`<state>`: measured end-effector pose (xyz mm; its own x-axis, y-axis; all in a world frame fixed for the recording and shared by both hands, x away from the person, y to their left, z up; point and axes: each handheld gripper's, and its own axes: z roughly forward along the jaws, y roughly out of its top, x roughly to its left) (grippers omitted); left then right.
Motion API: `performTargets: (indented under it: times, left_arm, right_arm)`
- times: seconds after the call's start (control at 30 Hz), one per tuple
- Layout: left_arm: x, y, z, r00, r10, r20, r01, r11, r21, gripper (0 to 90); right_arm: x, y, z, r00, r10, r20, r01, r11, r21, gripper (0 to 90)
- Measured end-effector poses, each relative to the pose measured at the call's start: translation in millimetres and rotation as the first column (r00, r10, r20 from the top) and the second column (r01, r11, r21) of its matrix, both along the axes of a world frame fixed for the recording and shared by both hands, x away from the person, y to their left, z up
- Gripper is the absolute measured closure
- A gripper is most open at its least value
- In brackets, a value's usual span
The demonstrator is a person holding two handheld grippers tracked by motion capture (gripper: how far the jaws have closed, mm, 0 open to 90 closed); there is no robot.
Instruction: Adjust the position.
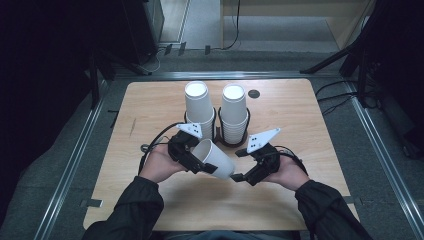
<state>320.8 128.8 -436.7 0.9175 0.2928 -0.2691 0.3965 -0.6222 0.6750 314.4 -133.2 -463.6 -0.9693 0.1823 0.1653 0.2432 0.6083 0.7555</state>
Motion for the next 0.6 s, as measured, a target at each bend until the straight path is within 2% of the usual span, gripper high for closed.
performTargets:
  times: [0.13,0.2,0.27,0.37,0.47,0.6]
  left_arm:
    - [2.0,-6.6,-2.3,0.9998,0.0,0.021,-0.002,0.9967,0.081,17.8]
    - [1.1,-10.9,-2.8,0.9984,0.025,0.051,-0.031,0.9928,0.115,17.8]
    - [2.0,-14.0,-3.8,0.9994,0.014,0.033,-0.018,0.9918,0.127,17.8]
    - [0.5,-19.6,-5.0,0.9992,-0.014,0.037,0.009,0.988,0.154,17.8]
    - [-1.5,-26.2,-6.0,0.9988,-0.038,0.032,0.032,0.9869,0.158,17.4]
    - [-1.6,-32.4,-9.2,0.9992,-0.038,0.014,0.036,0.9872,0.156,16.2]
  right_arm:
    - [0.7,6.7,-6.4,1.0,0.008,0.006,-0.008,0.999,-0.035,15.2]
    - [1.4,12.1,-11.1,0.9998,0.006,0.016,-0.005,0.998,-0.06,15.8]
    - [2.1,15.9,-14.3,0.9998,0.011,0.015,-0.01,0.997,-0.072,15.7]
    - [3.6,21.7,-19.2,0.9998,0.017,0.009,-0.016,0.997,-0.07,15.9]
    - [2.3,27.7,-22.8,0.9994,0.034,0.009,-0.033,0.996,-0.078,16.2]
    - [-2.4,33.9,-24.9,0.9973,0.066,0.032,-0.063,0.994,-0.094,18.6]
